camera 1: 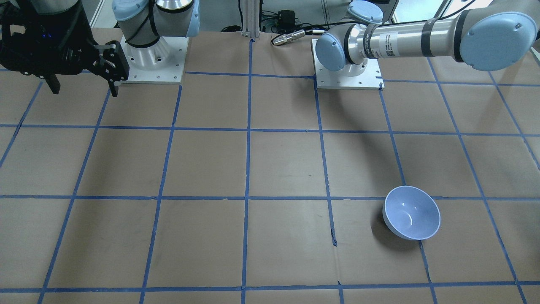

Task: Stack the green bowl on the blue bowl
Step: 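Close the left gripper on the green bowl rim and lift it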

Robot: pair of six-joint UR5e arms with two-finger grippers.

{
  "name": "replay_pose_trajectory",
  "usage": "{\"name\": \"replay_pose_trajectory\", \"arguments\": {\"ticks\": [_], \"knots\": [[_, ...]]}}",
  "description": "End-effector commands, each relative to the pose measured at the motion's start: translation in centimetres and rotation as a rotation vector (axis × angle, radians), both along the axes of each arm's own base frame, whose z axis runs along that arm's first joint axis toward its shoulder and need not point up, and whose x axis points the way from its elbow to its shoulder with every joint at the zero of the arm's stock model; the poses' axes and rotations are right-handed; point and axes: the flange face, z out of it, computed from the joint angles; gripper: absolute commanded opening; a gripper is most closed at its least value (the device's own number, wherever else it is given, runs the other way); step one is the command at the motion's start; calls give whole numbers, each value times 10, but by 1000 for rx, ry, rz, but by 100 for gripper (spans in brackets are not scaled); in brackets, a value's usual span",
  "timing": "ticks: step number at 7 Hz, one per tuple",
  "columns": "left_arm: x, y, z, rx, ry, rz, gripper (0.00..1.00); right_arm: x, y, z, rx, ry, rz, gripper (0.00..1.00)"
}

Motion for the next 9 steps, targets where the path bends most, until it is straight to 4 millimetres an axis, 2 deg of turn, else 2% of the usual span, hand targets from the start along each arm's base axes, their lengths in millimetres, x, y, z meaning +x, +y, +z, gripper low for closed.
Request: {"name": "replay_pose_trajectory", "arguments": {"ticks": [1,2,4,5,6,7,8,9], "knots": [[0,0,2,-2,-1,-2,0,0,0,0,0,0,0,100],[-1,0,7,-5,-5,-4,0,0,0,0,0,0,0,100],[-16,0,53,-20,-33,-25,0,0,0,0,0,0,0,100],[-48,-9,72,-8,-23,-81,0,0,0,0,0,0,0,100],[-90,-13,82,11,-8,-136,0,0,0,0,0,0,0,100],[-131,-1,100,36,-6,-164,0,0,0,0,0,0,0,100],[-188,10,107,60,16,-211,0,0,0,0,0,0,0,100],[-233,27,118,72,29,-225,0,0,0,0,0,0,0,100]]}}
